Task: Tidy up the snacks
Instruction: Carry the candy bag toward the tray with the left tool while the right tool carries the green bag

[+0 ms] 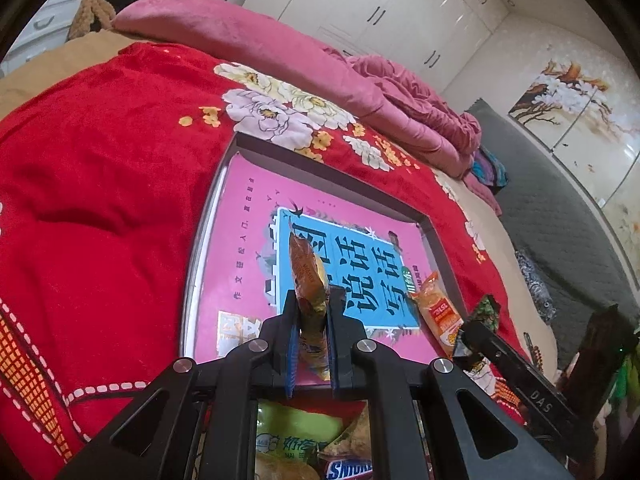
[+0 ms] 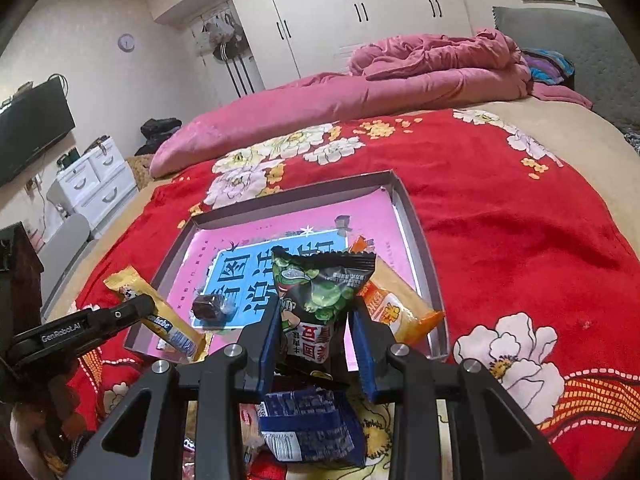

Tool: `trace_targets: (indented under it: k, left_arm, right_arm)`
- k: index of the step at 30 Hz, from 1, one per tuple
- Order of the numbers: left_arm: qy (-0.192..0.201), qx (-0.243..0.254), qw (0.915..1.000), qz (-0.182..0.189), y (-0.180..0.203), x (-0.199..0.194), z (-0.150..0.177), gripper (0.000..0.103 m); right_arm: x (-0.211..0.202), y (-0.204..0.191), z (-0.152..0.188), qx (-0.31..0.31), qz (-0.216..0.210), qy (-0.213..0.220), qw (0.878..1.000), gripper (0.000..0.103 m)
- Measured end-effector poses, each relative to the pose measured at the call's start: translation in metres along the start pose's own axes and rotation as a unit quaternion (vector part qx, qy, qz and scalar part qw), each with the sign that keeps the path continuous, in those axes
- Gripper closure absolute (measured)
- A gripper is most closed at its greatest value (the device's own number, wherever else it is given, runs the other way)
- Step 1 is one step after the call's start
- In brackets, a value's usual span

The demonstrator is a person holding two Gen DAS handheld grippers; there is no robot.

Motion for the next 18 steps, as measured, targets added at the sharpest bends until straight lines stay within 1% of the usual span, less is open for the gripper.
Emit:
trace_targets:
  k: [6,12,18]
  left_arm:
    - [-0.011,0.002,0.9999,0.002,0.000,0.006,0.004,0.091]
    - [-0.022,0.014,0.9996,0.005,0.006,0.011,0.011,0.091]
    - [-0.030,0.013,0.9994,0.005,0.007,0.014,0.015,0.091]
  right_arm:
    - [0.011,-0.003,0.002,-0.008,0.004,-0.013,1.000,0.069]
    - [0.020,-0.003,0.003,-0.009,0.004,-0.025,1.000,0.069]
    - [0.025,-0.006,0.003,-0.015,0.005,-0.028,0.999,0.069]
Point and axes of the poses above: each gripper's, at about its wrist camera, not at the fingertips, and x roughly the way its jaws point, y to its right, z to its underside, the point moved 9 cm from there along x, roughly the way its jaws point, and after that the axes turned 12 degrees about -x, right-handed, at the moved point
